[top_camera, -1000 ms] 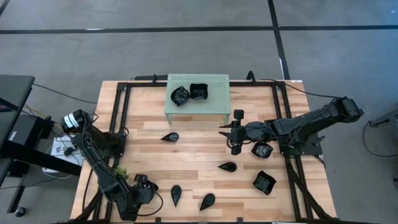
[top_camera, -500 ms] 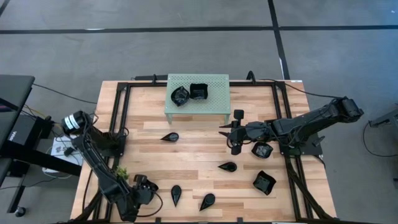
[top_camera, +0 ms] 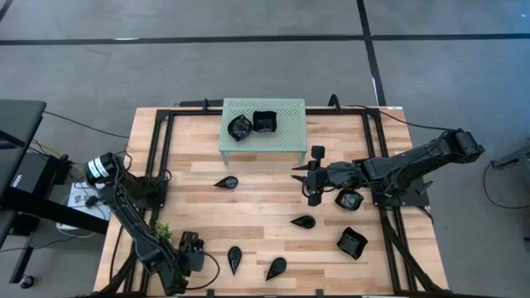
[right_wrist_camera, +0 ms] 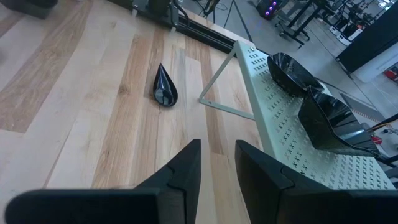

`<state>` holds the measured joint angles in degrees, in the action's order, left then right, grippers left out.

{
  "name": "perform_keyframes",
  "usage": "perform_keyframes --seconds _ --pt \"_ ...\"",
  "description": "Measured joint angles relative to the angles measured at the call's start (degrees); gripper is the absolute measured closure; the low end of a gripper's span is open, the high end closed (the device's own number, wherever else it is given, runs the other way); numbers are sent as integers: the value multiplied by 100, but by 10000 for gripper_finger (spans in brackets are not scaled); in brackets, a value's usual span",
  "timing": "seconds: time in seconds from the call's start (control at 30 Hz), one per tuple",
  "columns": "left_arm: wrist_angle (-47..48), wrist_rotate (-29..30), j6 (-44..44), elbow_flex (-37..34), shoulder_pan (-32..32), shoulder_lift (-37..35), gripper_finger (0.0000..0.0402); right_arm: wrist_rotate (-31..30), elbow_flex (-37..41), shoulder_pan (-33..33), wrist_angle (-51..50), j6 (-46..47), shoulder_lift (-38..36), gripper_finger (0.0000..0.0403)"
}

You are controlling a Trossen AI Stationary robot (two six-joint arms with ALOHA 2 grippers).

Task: Pick & Place Mini shaped plates
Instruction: Stack the distorted square plate on top of the other distorted square plate on the shelf

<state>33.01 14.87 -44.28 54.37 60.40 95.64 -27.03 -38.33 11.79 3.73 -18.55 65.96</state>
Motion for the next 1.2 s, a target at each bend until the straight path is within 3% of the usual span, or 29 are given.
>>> perform_keyframes --seconds 0.13,0.3,0.4,0.57,0.87,1.03,1.2 --pt "21 59 54 0 -43 0 328 0 0 0 0 2 1 310" --pt "139 103 56 0 -96 0 387 0 0 0 0 2 0 310" --pt "162 108 295 10 -224 -1 393 0 0 0 0 0 0 310" --pt "206 312 2356 414 -967 4 396 2 0 -25 20 2 2 310" --pt "951 924 5891 1727 -3227 4 396 4 0 -33 -121 499 0 310" --pt "1106 1949 7465 2460 -4383 4 394 4 0 -35 -608 869 -1 310" --pt "789 2114 8191 3102 -5310 4 396 4 0 -33 -983 1293 1 310"
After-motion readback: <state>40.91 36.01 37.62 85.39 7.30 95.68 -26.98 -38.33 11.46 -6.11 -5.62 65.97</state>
